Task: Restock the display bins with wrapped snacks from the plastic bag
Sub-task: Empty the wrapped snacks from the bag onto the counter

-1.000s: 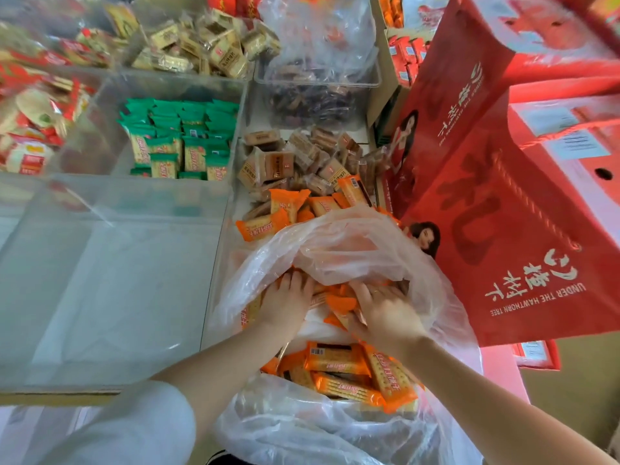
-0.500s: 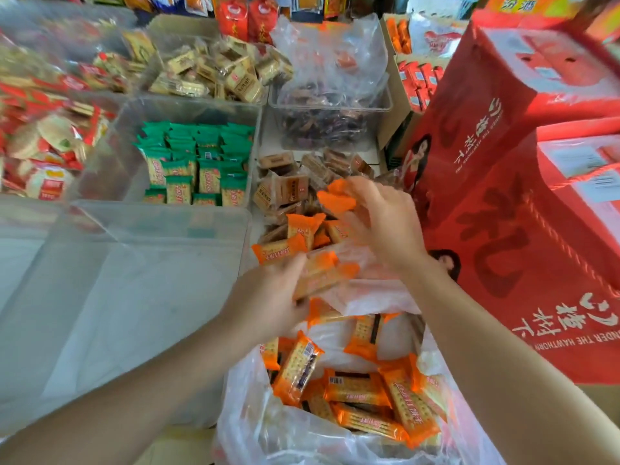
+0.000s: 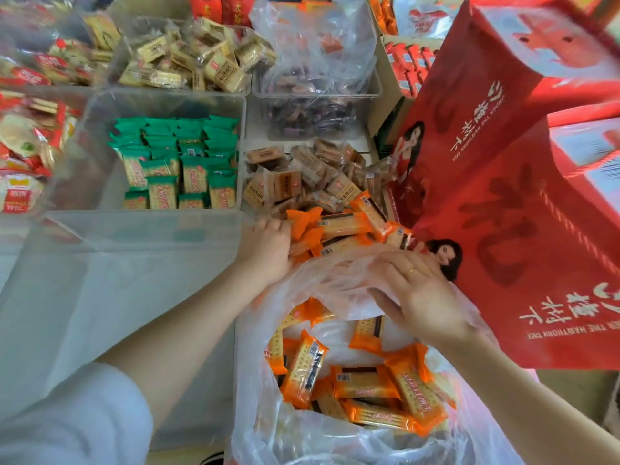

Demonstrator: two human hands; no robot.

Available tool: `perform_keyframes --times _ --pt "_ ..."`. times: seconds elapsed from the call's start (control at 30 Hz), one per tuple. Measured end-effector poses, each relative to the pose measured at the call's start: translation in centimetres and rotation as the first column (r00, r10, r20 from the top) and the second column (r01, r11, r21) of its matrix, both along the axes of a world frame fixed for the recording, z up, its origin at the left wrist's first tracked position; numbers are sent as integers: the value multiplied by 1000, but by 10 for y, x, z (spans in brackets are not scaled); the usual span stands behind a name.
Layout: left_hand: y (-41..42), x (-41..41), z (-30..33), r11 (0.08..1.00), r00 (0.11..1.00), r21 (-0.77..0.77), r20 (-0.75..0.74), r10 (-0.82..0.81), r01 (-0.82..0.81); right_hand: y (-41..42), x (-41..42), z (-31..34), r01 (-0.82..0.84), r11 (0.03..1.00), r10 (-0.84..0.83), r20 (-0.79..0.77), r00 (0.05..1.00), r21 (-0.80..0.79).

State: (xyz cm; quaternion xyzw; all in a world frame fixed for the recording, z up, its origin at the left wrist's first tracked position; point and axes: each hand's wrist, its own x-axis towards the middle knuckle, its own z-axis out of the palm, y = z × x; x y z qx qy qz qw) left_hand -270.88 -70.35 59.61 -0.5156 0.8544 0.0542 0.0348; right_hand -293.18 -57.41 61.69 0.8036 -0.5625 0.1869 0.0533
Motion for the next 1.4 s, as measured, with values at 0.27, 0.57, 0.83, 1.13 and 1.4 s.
perform_keyframes --times 0.27,0.57,0.83,1.13,1.4 --pt "47 -18 7 818 758 18 -389 -524 575 -13 -15 -2 413 849 -354 -225 908 331" --pt "20 -25 17 873 872 -94 -66 -485 479 -32 -5 31 312 949 -301 153 941 -52" --pt "9 -38 1 912 917 -109 -4 -399 396 -7 -3 -49 228 895 23 -550 835 383" --pt "25 -62 -31 852 877 -216 183 -445 477 -25 -36 -65 455 750 -158 -537 829 480" --pt "14 -51 -23 883 859 -142 -207 -468 447 -13 0 -86 470 578 -467 -202 861 667"
